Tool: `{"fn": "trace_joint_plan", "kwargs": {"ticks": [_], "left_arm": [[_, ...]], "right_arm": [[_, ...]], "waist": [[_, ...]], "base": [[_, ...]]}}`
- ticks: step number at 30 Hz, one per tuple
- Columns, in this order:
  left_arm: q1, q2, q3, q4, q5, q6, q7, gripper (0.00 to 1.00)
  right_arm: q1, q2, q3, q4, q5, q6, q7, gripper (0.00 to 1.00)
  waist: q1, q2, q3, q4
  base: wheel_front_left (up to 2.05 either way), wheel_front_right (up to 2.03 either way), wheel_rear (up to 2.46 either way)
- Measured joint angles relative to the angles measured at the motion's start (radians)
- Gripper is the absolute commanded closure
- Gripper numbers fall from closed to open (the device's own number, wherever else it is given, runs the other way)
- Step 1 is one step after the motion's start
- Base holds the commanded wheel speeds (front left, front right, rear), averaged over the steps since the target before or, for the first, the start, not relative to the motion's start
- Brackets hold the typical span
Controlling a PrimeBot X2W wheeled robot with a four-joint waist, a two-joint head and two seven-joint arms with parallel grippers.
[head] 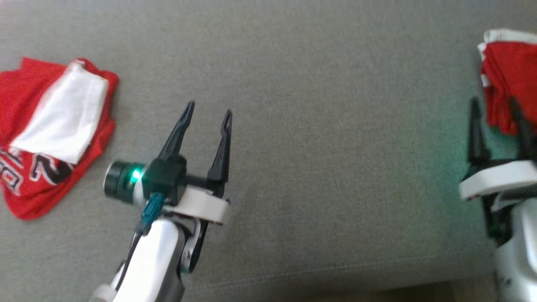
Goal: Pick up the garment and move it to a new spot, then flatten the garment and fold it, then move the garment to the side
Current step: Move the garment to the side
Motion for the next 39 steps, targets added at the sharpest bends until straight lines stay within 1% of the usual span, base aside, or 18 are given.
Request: {"fn": "trace_joint_plan", "kwargs": {"ticks": [1, 2, 8, 13, 17, 19, 25, 30, 39], "left_arm": [[0.016, 0.0, 0.005, 0.0, -0.007, 0.001, 0.0, 0.0], [0.016, 0.0, 0.005, 0.0, -0.007, 0.001, 0.0, 0.0], [0.1, 0.006, 0.057, 0.0, -0.046, 0.026, 0.0, 0.0], [0.143, 0.019, 0.081, -0.001, -0.059, 0.039, 0.0, 0.0], [0.183, 0.037, 0.104, -0.001, -0.062, 0.058, 0.0, 0.0], [0.205, 0.045, 0.112, -0.001, -0.07, 0.062, 0.0, 0.0], [0.251, 0.062, 0.123, 0.0, -0.087, 0.07, 0.008, 0.0], [0.294, 0.078, 0.123, 0.001, -0.096, 0.07, 0.019, 0.0], [0.318, 0.09, 0.122, 0.004, -0.097, 0.071, 0.032, 0.0]], "right_arm": [[0.021, 0.017, 0.005, -0.033, 0.003, 0.0, 0.011, 0.0], [0.021, 0.017, 0.005, -0.033, 0.003, 0.0, 0.011, 0.0], [0.142, 0.086, 0.034, -0.196, 0.009, 0.0, 0.074, 0.0], [0.221, 0.115, 0.042, -0.292, 0.015, 0.0, 0.121, 0.0], [0.274, 0.13, 0.04, -0.348, 0.012, 0.0, 0.148, 0.0], [0.298, 0.142, 0.035, -0.372, 0.012, 0.0, 0.157, 0.0], [0.373, 0.151, 0.031, -0.429, 0.011, 0.0, 0.191, 0.0], [0.442, 0.165, 0.029, -0.467, 0.012, 0.0, 0.219, 0.0], [0.463, 0.17, 0.035, -0.5, 0.012, 0.0, 0.239, 0.0]], "waist": [[0.0, 0.0, -0.013, 0.006], [0.0, 0.0, -0.013, 0.006], [0.0, 0.0, -0.08, 0.051], [0.0, 0.0, -0.126, 0.088], [0.0, 0.0, -0.164, 0.104], [0.0, 0.0, -0.182, 0.106], [0.0, 0.0, -0.233, 0.104], [-0.0001, 0.0, -0.282, 0.1], [0.0, 0.0, -0.311, 0.092]], "base": [[0.0, 0.0, 0.0], [0.0, 0.0, 0.0], [0.0, 0.0, 0.0], [0.0, 0.0, 0.0], [0.0, 0.0, 0.0], [0.0, 0.0, 0.0], [0.0, 0.0, 0.0], [0.0, 0.0, 0.0], [0.0, 0.0, 0.0]]}}
